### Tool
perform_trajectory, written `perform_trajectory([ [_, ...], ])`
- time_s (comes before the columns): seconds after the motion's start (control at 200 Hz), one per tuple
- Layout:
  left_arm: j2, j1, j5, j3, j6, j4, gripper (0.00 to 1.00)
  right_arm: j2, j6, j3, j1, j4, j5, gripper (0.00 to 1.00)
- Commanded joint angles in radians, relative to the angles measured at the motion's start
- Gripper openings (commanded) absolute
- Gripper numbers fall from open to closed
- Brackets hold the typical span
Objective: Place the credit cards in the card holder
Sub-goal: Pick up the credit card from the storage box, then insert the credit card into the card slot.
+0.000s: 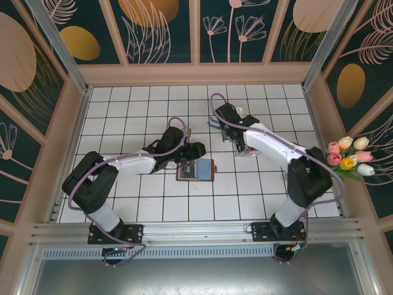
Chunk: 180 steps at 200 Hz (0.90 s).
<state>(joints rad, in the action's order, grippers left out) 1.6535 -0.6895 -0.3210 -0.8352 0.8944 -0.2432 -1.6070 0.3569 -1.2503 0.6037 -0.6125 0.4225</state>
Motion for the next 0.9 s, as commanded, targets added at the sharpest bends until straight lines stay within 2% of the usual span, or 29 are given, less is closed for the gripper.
perform_trajectory([
  [0.0, -0.062, 0.027, -0.018, -0.002, 0.000, -0.018, 0.61, 0.156, 0.053, 0.038, -0.023, 0.099, -0.231, 0.00],
  [0.125, -0.118, 0.094, -0.128, 0.075, 0.080, -0.188, 0.64, 0.278, 0.120, 0.144, -0.051, 0.275, -0.540, 0.00],
  [0.15, -0.127, 0.108, -0.156, 0.093, 0.102, -0.231, 0.64, 0.294, 0.134, 0.163, -0.083, 0.305, -0.590, 0.00],
  [0.285, -0.150, 0.162, -0.296, 0.146, 0.207, -0.458, 0.65, 0.339, 0.207, 0.236, -0.102, 0.446, -0.799, 0.00],
  [0.39, -0.143, 0.167, -0.374, 0.136, 0.252, -0.560, 0.65, 0.352, 0.271, 0.279, -0.106, 0.546, -0.888, 0.00],
  [0.54, -0.138, 0.169, -0.407, 0.142, 0.294, -0.646, 0.61, 0.352, 0.335, 0.316, -0.108, 0.666, -0.993, 0.00],
  [0.771, -0.133, 0.168, -0.418, 0.166, 0.329, -0.711, 0.43, 0.340, 0.406, 0.360, -0.112, 0.779, -1.053, 0.00],
  [0.861, -0.133, 0.169, -0.416, 0.171, 0.335, -0.716, 0.40, 0.330, 0.421, 0.373, -0.114, 0.806, -1.069, 0.00],
  [0.896, -0.133, 0.168, -0.416, 0.172, 0.336, -0.719, 0.35, 0.328, 0.425, 0.374, -0.114, 0.807, -1.070, 0.00],
])
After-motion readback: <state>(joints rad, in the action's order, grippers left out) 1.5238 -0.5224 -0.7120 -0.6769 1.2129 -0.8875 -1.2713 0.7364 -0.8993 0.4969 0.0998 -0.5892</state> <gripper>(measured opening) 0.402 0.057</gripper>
